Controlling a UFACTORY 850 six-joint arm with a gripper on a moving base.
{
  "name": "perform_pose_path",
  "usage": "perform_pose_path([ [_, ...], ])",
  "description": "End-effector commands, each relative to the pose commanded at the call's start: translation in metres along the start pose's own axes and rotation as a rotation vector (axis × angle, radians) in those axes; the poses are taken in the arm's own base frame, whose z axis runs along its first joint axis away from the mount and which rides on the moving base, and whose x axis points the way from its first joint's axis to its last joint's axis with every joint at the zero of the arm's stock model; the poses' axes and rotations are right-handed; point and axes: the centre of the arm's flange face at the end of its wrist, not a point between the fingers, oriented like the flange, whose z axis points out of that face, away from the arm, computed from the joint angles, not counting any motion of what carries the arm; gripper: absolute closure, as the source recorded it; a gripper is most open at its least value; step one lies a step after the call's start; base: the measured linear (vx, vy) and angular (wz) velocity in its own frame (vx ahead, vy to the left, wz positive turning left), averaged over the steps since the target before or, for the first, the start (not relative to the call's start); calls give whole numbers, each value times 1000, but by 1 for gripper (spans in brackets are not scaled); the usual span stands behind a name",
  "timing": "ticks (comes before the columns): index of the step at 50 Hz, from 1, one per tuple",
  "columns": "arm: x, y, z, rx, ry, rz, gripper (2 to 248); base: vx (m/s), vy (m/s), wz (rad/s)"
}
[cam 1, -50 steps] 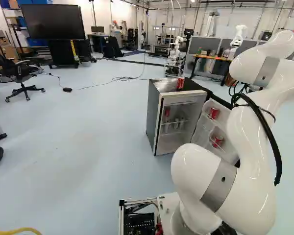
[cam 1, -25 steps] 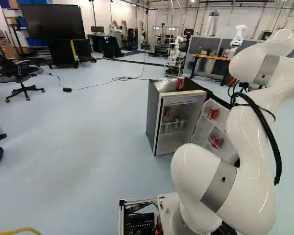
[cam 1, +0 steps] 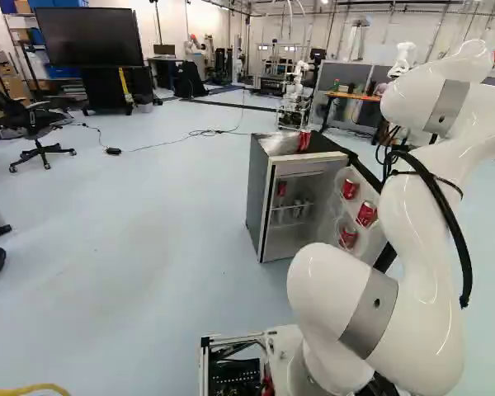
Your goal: Grab a drink from the fridge
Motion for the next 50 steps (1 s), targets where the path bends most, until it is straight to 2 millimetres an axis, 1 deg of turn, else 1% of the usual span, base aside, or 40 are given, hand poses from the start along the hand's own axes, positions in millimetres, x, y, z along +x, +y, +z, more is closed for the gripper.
perform_pose_path([
  [18,-23,-28,-3,-26,-97,-63,3,0,0,0],
  [37,-41,-64,-8,-33,-124,-124,3,0,0,0],
  [50,-56,-86,-9,-36,-144,-160,3,0,0,0],
])
